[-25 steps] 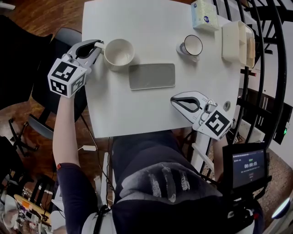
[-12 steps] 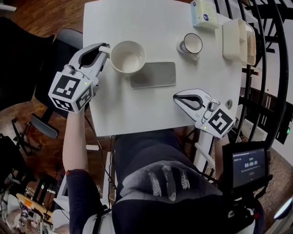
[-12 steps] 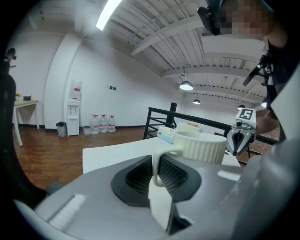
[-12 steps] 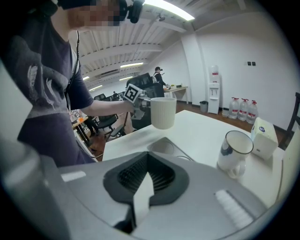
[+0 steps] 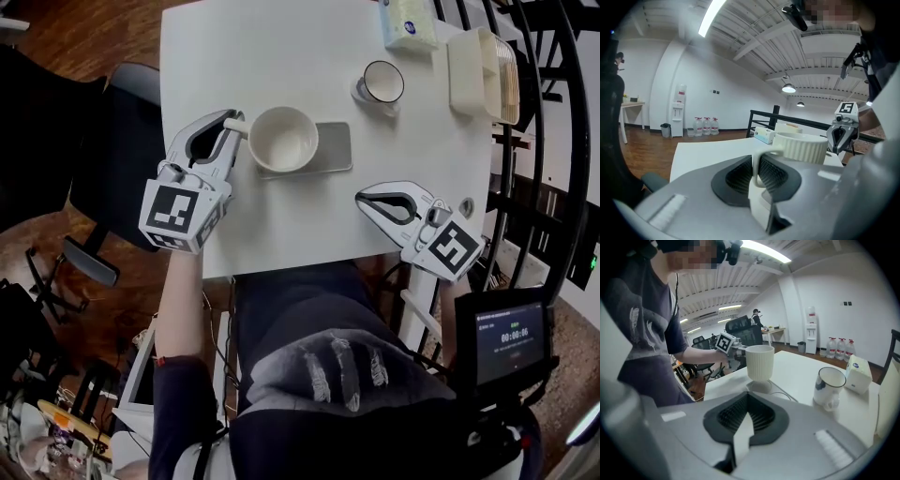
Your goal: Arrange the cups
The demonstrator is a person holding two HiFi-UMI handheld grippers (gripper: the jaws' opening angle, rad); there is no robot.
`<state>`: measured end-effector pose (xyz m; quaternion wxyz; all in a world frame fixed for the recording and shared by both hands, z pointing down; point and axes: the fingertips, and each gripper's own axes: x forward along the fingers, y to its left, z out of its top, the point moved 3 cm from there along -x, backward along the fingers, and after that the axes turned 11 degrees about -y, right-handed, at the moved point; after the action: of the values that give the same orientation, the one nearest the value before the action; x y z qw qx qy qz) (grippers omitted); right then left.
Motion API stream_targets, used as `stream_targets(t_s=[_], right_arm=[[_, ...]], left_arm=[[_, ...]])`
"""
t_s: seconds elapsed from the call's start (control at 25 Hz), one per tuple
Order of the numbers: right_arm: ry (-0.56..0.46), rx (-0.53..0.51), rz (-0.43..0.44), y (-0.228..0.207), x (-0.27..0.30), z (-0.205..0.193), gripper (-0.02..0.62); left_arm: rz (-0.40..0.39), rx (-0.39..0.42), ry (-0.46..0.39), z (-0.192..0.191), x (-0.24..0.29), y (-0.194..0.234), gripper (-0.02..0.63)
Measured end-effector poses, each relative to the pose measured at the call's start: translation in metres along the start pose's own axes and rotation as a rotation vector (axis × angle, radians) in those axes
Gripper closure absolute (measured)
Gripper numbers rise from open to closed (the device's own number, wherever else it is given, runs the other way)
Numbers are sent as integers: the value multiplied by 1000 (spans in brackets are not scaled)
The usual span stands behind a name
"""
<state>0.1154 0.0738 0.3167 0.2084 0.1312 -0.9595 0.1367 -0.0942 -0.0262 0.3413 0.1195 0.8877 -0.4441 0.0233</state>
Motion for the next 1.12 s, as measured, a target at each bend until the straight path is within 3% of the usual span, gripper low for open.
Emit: stream_targets(t_s=[0.28, 0.72, 0.92, 1.12], right_arm=[[-6, 0, 10, 2, -2, -1, 592], [-2, 6, 17, 5, -3, -3, 592], [4, 8, 21, 6, -4, -6, 592], [6, 9, 31, 7, -2, -5, 592]], left_arm=[[39, 32, 35, -15, -3, -8, 565], [125, 91, 10, -31, -7, -13, 564], [215, 54, -38, -31, -11, -6, 564], [236, 55, -59, -30, -11, -13, 565]])
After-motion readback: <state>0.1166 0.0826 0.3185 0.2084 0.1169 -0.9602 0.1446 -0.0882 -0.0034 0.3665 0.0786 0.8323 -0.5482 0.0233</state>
